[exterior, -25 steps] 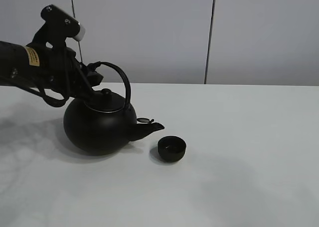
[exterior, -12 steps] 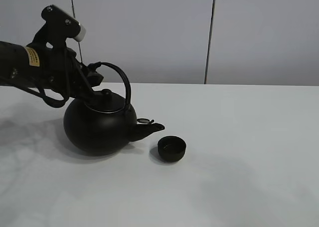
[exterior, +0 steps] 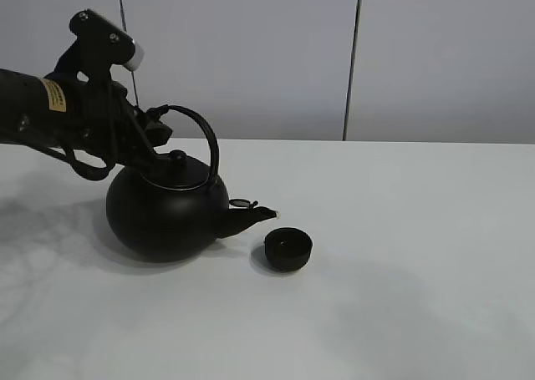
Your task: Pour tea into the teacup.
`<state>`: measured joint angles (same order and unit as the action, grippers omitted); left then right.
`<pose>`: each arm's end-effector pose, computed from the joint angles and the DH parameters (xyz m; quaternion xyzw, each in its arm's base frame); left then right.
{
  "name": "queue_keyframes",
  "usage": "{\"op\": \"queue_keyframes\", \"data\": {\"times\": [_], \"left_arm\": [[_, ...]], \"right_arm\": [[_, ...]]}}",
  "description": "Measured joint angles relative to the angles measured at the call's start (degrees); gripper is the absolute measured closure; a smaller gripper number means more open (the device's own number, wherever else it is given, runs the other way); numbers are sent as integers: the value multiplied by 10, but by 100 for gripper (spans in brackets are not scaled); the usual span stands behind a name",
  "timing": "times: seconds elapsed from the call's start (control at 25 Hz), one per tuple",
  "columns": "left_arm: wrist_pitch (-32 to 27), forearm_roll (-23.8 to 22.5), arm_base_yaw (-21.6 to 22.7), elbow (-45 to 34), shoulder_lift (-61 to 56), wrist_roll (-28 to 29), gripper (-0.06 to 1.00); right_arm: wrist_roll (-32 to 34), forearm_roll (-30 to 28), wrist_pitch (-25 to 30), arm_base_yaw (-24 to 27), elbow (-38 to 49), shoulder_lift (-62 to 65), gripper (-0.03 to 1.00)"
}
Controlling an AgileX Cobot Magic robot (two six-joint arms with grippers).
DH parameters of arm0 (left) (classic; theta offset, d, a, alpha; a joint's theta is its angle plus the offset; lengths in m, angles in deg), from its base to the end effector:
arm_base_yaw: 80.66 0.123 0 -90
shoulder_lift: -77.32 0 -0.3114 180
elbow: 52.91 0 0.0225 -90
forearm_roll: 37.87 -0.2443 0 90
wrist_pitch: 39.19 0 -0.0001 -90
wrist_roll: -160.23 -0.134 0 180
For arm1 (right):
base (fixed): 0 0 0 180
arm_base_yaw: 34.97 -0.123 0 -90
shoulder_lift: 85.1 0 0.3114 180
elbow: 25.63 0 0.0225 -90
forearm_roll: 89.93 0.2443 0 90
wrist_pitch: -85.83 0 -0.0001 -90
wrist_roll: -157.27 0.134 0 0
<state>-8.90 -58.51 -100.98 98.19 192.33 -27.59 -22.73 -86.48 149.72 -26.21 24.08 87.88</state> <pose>0.3790 -0.1657 0.1647 0.3737 0.7551 -0.0496 0.5363 -0.0009 0.0075 0.2457 0.0644 0.8659 -0.0079 0.4959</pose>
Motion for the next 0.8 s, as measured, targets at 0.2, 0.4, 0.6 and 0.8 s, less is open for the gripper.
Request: {"op": "queue_keyframes", "data": {"times": [0.2, 0.4, 0.6, 0.8], "left_arm": [[-2, 0, 0, 1, 0, 0, 84], [-2, 0, 0, 1, 0, 0, 84], [-2, -6, 0, 1, 0, 1, 84], [-2, -6, 0, 1, 0, 1, 84]], "right_arm": [[0, 0, 0, 0, 0, 0, 34], [0, 0, 0, 0, 0, 0, 34], [0, 0, 0, 0, 0, 0, 34], [0, 0, 0, 0, 0, 0, 34]]}}
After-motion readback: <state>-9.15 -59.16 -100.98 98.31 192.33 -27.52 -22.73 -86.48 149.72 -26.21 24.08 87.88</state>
